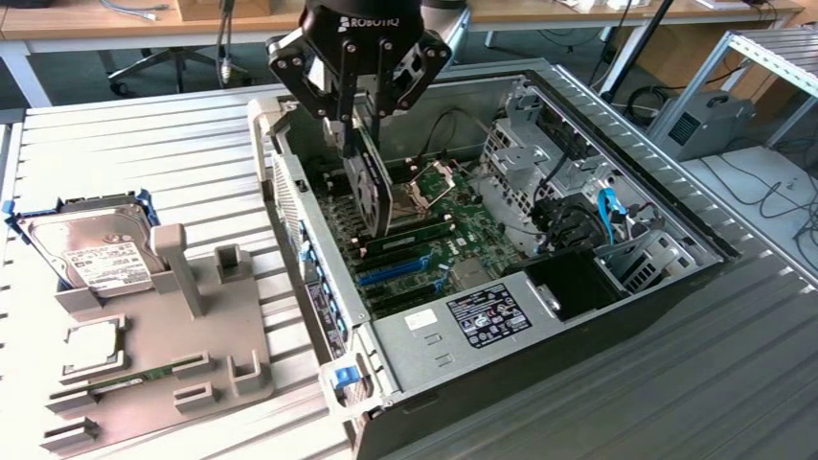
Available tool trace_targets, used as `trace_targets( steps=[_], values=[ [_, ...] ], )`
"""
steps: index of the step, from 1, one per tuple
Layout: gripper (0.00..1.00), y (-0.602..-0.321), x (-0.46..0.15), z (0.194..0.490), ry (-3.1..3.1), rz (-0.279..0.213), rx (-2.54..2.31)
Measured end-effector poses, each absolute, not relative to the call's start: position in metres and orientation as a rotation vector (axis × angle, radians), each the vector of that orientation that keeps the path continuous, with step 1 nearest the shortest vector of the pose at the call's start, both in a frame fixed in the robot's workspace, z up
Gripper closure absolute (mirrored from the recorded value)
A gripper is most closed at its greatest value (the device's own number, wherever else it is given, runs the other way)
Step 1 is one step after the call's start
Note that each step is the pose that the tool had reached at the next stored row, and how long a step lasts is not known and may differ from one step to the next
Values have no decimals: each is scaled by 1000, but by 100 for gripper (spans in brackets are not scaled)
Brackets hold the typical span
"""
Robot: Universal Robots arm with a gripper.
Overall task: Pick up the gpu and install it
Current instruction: 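Pick up the gpu and move the gpu toward the slot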
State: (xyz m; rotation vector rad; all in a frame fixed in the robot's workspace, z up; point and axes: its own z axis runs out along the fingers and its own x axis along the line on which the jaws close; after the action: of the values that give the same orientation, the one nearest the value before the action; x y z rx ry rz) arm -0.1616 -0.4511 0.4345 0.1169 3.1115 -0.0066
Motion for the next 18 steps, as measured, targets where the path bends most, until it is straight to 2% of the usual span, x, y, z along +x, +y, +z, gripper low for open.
trace_targets(
  steps=[18],
  values=[
    [74,-451,-142,433,3111,-10,117]
  ],
)
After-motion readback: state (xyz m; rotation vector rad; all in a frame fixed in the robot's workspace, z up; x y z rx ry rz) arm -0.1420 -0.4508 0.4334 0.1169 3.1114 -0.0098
